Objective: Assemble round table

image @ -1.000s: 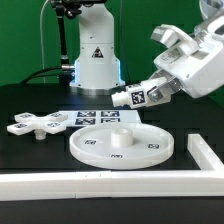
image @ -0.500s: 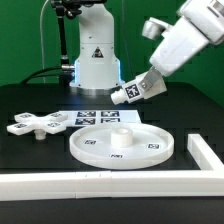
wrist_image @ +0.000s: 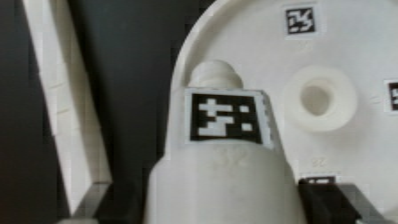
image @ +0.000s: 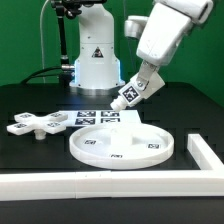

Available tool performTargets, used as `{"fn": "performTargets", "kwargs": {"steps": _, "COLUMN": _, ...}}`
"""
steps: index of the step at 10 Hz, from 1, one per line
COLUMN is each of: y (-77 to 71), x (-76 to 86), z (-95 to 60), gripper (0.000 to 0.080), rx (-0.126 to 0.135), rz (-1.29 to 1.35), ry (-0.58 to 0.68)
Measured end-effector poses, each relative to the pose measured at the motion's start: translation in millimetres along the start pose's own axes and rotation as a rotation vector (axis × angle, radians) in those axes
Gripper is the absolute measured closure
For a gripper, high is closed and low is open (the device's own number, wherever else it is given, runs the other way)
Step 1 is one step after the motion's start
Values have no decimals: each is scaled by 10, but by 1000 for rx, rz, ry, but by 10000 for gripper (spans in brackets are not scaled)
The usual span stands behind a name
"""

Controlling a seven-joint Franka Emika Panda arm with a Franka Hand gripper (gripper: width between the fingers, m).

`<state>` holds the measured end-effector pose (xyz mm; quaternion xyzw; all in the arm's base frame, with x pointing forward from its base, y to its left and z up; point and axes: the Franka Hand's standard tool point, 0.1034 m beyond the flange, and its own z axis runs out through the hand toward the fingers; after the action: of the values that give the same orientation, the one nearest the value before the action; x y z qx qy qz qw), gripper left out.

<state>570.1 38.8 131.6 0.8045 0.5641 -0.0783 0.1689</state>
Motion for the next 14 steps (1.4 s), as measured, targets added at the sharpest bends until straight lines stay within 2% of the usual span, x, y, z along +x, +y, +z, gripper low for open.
{"fn": "performTargets", "kwargs": {"steps": 1, "y": -44, "x": -104, "z": -22, "gripper": 389, "rx": 44, "rz": 115, "ry": 56}}
{"fn": "performTargets", "kwargs": {"steps": 2, "y": -77, "x": -175, "z": -43, "gripper": 389, "rx": 77, "rz": 186, "ry": 97}}
{"fn": "performTargets", "kwargs": {"steps": 4, "y": -102, "x": -236, "z": -36, "gripper": 389, "rx": 153, "rz": 308, "ry": 186}}
{"fn": "performTargets", "kwargs": {"steps": 5, "y": -93, "x": -245, "z": -38, "gripper": 389, "rx": 127, "rz": 319, "ry": 232}}
{"fn": "performTargets", "kwargs": {"steps": 6, "y": -49, "x": -324, "z": -6, "gripper": 389, "rx": 91, "rz": 305, "ry": 281}}
{"fn": "performTargets", "kwargs": {"steps": 9, "y": 50, "x": -599, "z": 97, "gripper": 389, "rx": 15, "rz": 314, "ry": 364}}
{"fn": "performTargets", "kwargs": {"steps": 10, "y": -21, "x": -744, "z": 152, "gripper": 389, "rx": 68, "rz": 417, "ry": 392}}
{"fn": "performTargets", "kwargs": {"steps": 11, "y": -77, "x": -800, "z": 162, "gripper": 389, "rx": 105, "rz": 482, "ry": 408}}
{"fn": "performTargets", "kwargs": {"steps": 12, "y": -129, "x": -777, "z": 145, "gripper": 389, "rx": 137, "rz": 510, "ry": 420}}
{"fn": "performTargets", "kwargs": {"steps": 13, "y": -193, "x": -679, "z": 126, "gripper": 389, "rx": 183, "rz": 596, "ry": 412}}
{"fn": "performTargets", "kwargs": {"steps": 14, "y": -235, "x": -590, "z": 101, "gripper": 389, "rx": 198, "rz": 618, "ry": 411}}
